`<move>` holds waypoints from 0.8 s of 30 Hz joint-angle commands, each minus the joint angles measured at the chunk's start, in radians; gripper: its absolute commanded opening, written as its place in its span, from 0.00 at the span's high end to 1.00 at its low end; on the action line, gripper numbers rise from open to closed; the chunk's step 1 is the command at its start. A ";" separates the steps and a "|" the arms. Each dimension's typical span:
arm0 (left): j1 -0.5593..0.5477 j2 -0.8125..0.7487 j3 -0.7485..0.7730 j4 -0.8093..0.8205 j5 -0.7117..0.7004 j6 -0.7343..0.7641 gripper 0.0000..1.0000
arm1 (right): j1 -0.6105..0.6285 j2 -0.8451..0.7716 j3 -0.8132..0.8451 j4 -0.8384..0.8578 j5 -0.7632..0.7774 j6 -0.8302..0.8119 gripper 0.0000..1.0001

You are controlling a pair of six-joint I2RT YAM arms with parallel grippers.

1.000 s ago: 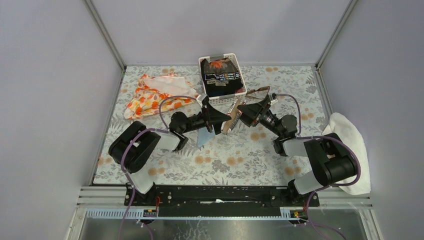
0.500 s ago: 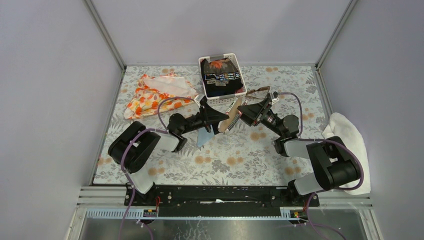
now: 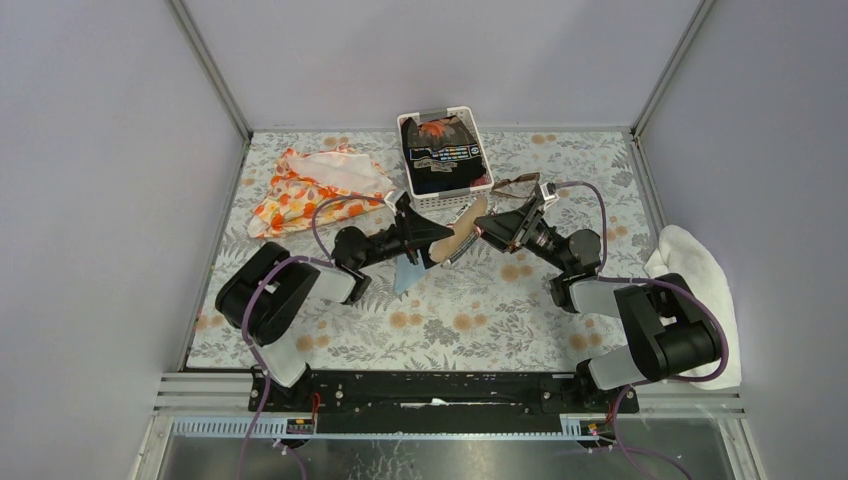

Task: Organize the sunglasses
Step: Open the sunglasses case at the center of the board.

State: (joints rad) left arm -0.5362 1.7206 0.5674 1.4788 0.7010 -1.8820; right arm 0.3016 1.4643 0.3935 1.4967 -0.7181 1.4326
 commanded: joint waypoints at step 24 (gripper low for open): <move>0.035 -0.008 0.054 0.124 0.020 -0.091 1.00 | 0.002 -0.017 -0.004 0.214 -0.482 -0.224 0.97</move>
State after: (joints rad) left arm -0.4866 1.7210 0.5728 1.4792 0.7567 -1.9385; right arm 0.2779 1.4609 0.3939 1.5532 -1.0187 1.2701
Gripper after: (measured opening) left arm 0.652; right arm 0.675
